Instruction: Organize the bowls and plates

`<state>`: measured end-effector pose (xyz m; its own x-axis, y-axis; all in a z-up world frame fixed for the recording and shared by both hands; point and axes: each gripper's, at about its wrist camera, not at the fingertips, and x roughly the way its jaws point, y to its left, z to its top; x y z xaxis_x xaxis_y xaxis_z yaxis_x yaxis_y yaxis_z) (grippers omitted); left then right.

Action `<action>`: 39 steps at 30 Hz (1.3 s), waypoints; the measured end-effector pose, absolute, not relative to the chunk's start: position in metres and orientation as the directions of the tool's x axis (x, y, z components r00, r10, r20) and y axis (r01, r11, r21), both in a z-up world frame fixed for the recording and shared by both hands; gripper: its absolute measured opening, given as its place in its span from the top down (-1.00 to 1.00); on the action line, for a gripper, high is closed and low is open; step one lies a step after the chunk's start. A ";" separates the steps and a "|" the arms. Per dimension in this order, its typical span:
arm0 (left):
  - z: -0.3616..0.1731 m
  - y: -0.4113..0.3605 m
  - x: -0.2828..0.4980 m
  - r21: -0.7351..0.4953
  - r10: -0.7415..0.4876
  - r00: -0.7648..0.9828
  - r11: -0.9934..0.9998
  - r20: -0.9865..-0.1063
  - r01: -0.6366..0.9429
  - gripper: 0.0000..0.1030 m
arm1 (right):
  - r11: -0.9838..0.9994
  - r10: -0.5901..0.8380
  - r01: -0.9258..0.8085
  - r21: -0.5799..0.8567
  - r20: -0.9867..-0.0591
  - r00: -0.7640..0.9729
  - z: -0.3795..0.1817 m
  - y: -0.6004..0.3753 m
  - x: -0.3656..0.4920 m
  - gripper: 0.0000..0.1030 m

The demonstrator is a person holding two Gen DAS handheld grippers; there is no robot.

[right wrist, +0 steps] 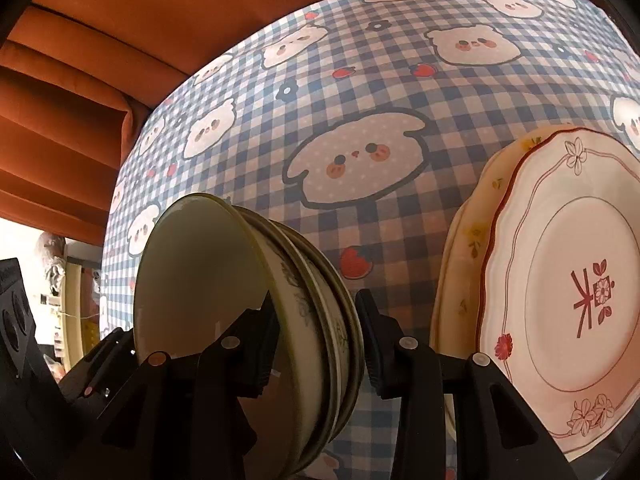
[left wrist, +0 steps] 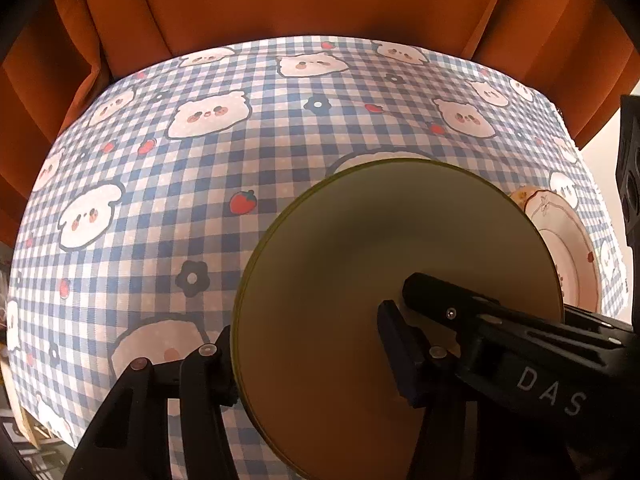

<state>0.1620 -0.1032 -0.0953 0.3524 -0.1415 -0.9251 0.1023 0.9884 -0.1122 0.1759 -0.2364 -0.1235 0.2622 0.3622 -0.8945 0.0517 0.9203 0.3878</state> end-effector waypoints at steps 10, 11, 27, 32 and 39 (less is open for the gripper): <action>-0.088 -0.091 0.154 -0.191 -0.208 0.338 0.978 -0.918 0.086 -0.06 | 0.937 0.309 0.081 0.341 -0.912 0.270 -0.113 -0.230 0.170 0.20; -0.088 -0.090 0.153 -0.194 -0.211 0.337 0.977 -0.918 0.085 -0.06 | 0.935 0.310 0.087 0.343 -0.912 0.267 -0.112 -0.229 0.168 0.20; -0.049 -0.067 0.140 -0.258 -0.296 0.350 0.954 -0.889 0.150 -0.06 | 0.936 0.247 0.163 0.312 -0.912 0.326 -0.067 -0.207 0.144 0.20; -0.040 -0.072 0.137 -0.248 -0.291 0.379 0.956 -0.878 0.159 -0.06 | 0.934 0.250 0.159 0.320 -0.902 0.351 -0.058 -0.211 0.141 0.20; -0.039 -0.094 0.130 -0.263 -0.289 0.411 0.957 -0.865 0.119 -0.06 | 0.943 0.258 0.106 0.316 -0.893 0.368 -0.053 -0.231 0.138 0.20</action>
